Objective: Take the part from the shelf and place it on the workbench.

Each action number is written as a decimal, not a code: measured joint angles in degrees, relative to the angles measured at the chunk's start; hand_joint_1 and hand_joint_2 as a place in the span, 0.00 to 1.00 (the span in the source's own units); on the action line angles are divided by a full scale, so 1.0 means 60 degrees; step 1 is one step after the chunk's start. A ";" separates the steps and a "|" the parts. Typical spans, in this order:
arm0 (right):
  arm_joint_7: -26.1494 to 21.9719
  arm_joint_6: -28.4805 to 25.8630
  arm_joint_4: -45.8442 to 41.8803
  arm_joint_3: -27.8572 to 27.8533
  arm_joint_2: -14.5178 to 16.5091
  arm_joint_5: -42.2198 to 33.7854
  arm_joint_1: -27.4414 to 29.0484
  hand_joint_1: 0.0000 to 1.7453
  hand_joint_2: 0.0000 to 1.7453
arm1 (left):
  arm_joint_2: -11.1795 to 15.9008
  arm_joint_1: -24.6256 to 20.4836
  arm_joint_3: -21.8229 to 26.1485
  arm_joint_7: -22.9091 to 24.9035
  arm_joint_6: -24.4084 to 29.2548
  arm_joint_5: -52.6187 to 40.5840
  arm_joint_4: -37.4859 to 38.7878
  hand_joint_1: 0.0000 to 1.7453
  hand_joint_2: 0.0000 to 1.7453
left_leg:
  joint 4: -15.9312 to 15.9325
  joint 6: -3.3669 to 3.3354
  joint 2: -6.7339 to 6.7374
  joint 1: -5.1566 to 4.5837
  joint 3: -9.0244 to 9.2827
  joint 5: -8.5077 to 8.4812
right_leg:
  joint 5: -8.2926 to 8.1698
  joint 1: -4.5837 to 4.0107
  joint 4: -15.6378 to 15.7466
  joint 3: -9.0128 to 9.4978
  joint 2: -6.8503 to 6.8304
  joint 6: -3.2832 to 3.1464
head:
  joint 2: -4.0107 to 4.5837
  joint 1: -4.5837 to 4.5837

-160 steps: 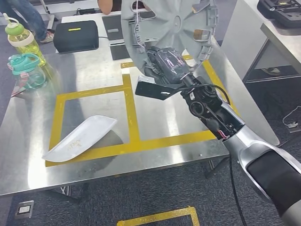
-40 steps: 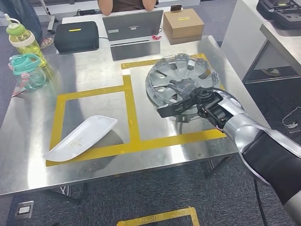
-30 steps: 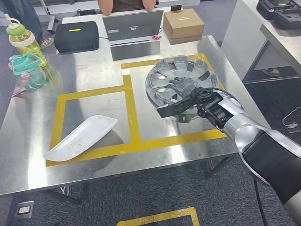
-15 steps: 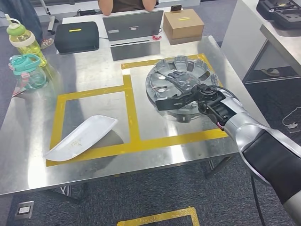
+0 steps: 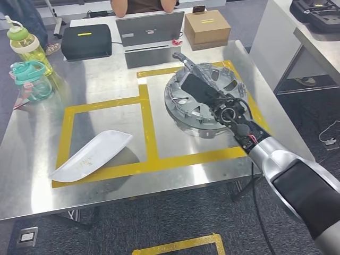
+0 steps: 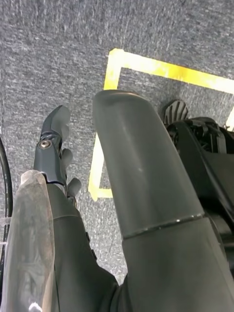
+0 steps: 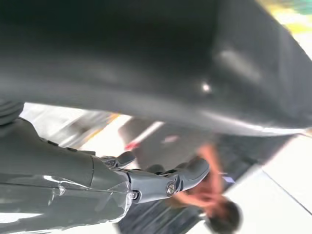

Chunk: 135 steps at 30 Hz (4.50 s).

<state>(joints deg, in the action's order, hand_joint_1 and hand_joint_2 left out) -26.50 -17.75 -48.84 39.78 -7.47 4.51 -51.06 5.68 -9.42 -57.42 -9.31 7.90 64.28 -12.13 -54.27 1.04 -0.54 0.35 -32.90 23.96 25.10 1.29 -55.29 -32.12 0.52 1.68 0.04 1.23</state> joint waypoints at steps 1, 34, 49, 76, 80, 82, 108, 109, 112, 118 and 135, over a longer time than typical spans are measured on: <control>-0.0110 -0.0026 -0.0497 -0.0105 0.0036 -0.0428 0.0231 0.00 0.00 | -0.0018 0.0014 0.0000 0.0000 0.0001 0.0001 0.0000 0.00 0.00 | 0.0000 0.0000 -0.0001 0.0000 0.0001 0.0000 | 0.0001 0.0000 0.0000 0.0000 0.0000 0.0000 | 0.0000 0.0000; -0.2225 0.1305 -1.0659 -0.1210 0.0198 -0.1723 0.4980 0.00 0.00 | -0.0281 0.0343 0.0007 0.0216 0.0090 -0.0007 0.0000 0.00 0.00 | 0.0002 -0.0013 0.0014 -0.0001 0.0017 0.0024 | 0.0010 -0.0001 0.0014 0.0009 0.0006 0.0004 | 0.0000 -0.0002; -0.2096 0.1268 -1.1614 -0.1138 0.0184 -0.1659 0.5131 0.00 0.00 | -0.0372 0.0335 0.0007 0.0342 0.0083 -0.0034 0.0000 0.00 0.00 | 0.0002 -0.0014 0.0013 -0.0001 0.0023 0.0024 | 0.0009 -0.0001 0.0015 0.0016 0.0006 0.0004 | 0.0000 -0.0003; -0.1813 0.1218 -1.1779 -0.0976 0.0094 -0.1648 0.5122 0.00 0.00 | -0.0435 0.0345 0.0186 0.1072 -0.0040 0.0353 0.0000 0.00 0.00 | -0.0082 -0.0264 0.0026 -0.0022 0.0050 0.0102 | 0.0040 0.0072 0.0084 0.0128 0.0003 0.0189 | 0.0000 -0.0009; -0.1796 0.1218 -1.1831 -0.0972 0.0038 -0.1648 0.5108 0.00 0.00 | -0.0458 0.0342 0.0186 0.1099 -0.0042 0.0355 0.0000 0.00 0.00 | 0.0142 -0.0374 0.0102 0.0086 0.0178 -0.0036 | 0.1016 0.0046 -0.1337 -0.0382 -0.0021 0.0308 | 0.0000 0.0129; -0.1787 0.1218 -1.1837 -0.0968 0.0014 -0.1648 0.5126 0.00 0.00 | -0.0465 0.0348 0.0186 0.1129 -0.0043 0.0357 0.0000 0.00 0.00 | 0.0140 -0.0373 0.0118 0.0088 0.0170 -0.0038 | 0.1499 0.0058 -0.2516 -0.0814 -0.0022 0.0367 | 0.0000 0.0200; -0.1755 0.1218 -1.1867 -0.0905 -0.0078 -0.1648 0.5105 0.00 0.00 | -0.0460 0.0268 0.0199 0.1220 -0.0115 0.0397 0.0000 0.00 0.00 | 0.0302 -0.0374 0.0140 -0.0046 0.0988 0.0521 | -0.0559 -0.0118 0.0043 -0.0497 -0.0072 0.0065 | 0.0000 -0.0016; -0.1756 0.1218 -1.1867 -0.0909 -0.0081 -0.1646 0.5114 0.00 0.00 | -0.0460 0.0276 0.0201 0.1220 -0.0116 0.0399 0.0000 0.00 0.00 | 0.0331 -0.0436 0.0170 -0.0017 0.0886 0.0413 | -0.0192 -0.0115 -0.0296 -0.0640 -0.0065 0.0105 | 0.0000 0.0008; -0.1781 0.1223 -1.1867 -0.0915 -0.0090 -0.1613 0.5162 0.00 0.00 | -0.0456 0.0284 0.0207 0.1220 -0.0128 0.0400 0.0000 0.00 0.00 | 0.0325 -0.0514 0.0216 -0.0011 0.0535 0.0143 | 0.1188 -0.0086 -0.2203 -0.1138 -0.0067 0.0195 | 0.0000 0.0102; -0.1733 0.1210 -1.1969 -0.0943 -0.0104 -0.1409 0.5190 0.00 0.00 | -0.0465 0.0277 0.0207 0.1222 -0.0188 0.0322 0.0000 0.00 0.00 | 0.0200 -0.0345 0.0212 -0.0042 0.0006 -0.0262 | 0.0498 -0.0112 -0.0366 0.0886 -0.0066 0.0157 | 0.0000 0.0299; -0.1632 0.1141 -1.2116 -0.0994 -0.0128 -0.1306 0.5221 0.00 0.00 | -0.0455 0.0165 0.0204 0.1249 -0.0192 0.0294 0.0000 0.00 0.00 | 0.0029 -0.0029 0.0127 -0.0015 0.0916 0.0518 | -0.0228 -0.0130 0.0248 0.0049 -0.0114 -0.0223 | 0.0000 -0.0074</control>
<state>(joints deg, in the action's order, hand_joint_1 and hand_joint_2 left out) -36.29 -10.91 -121.54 33.82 -8.24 -3.32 -19.73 2.95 -8.42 -56.19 -1.81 6.75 66.05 -12.13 -54.10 0.86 0.23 0.26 -27.40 27.07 23.73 0.51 -53.81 -31.82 -0.17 0.34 0.04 0.79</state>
